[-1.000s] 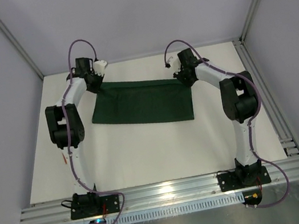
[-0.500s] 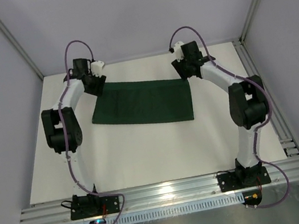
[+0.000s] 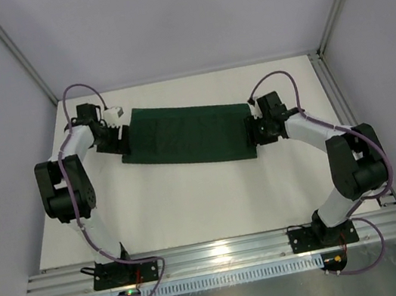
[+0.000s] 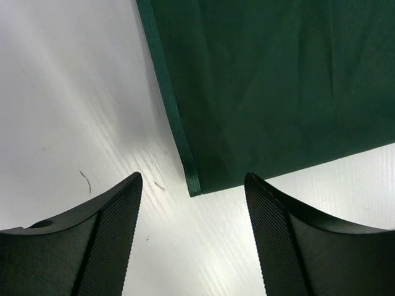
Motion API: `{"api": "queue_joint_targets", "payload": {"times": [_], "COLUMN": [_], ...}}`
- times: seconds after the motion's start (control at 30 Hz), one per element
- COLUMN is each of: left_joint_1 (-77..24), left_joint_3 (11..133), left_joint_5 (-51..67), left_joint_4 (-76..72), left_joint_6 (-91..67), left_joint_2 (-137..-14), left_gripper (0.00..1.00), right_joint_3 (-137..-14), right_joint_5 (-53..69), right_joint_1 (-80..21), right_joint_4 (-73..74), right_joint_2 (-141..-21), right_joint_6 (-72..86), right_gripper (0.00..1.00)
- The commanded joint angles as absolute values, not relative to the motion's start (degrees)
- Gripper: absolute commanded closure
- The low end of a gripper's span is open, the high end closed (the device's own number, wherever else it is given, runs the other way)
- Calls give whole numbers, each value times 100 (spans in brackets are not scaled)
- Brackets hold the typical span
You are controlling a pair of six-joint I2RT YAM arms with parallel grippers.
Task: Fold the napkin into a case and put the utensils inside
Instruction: Move the rectangle-folded napkin to the center of the board.
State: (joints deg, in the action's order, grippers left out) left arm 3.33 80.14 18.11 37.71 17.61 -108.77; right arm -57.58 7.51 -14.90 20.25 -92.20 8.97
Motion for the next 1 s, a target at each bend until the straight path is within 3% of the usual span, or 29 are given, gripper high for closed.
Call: {"api": "queue_joint_targets", "payload": {"times": [0.0,0.2,0.3,0.33,0.43,0.57,0.63,0.97], "left_joint_1": [343,334,299,273,281,273,272,369], "left_joint_3": [8042,8104,8112,8138,8139,7973,7814,6075], "left_joint_5": [2180,2311,2294,2285,2259,2285,2206,1951], "left_joint_4": [3436,3410,3358,3357,3462,3699,3805,5131], "left_joint_6": [1521,1380,1345,1345,1380,1538,1731,2785], "left_joint_2": [-10986,-11390,-11505,-11522,-11566,-11435,-11198,-9590], "left_gripper": [33,44,51,54,69,100,100,100], "right_joint_3": [-5389,-5107,-5115,-5133,-5124,-5115,-5089,-3859], "right_joint_5": [1169,1423,1450,1450,1441,1529,1652,1934], "right_joint_1": [-1485,-1494,-1485,-1485,-1485,-1477,-1485,-1503], "right_joint_4": [1732,1301,1231,1248,1309,1441,1607,2592], "right_joint_2": [-8991,-9246,-9404,-9430,-9448,-9422,-9378,-7894], "right_joint_6": [1423,1538,1547,1556,1521,1450,1372,1511], "right_gripper": [45,46,54,61,72,92,96,96]}}
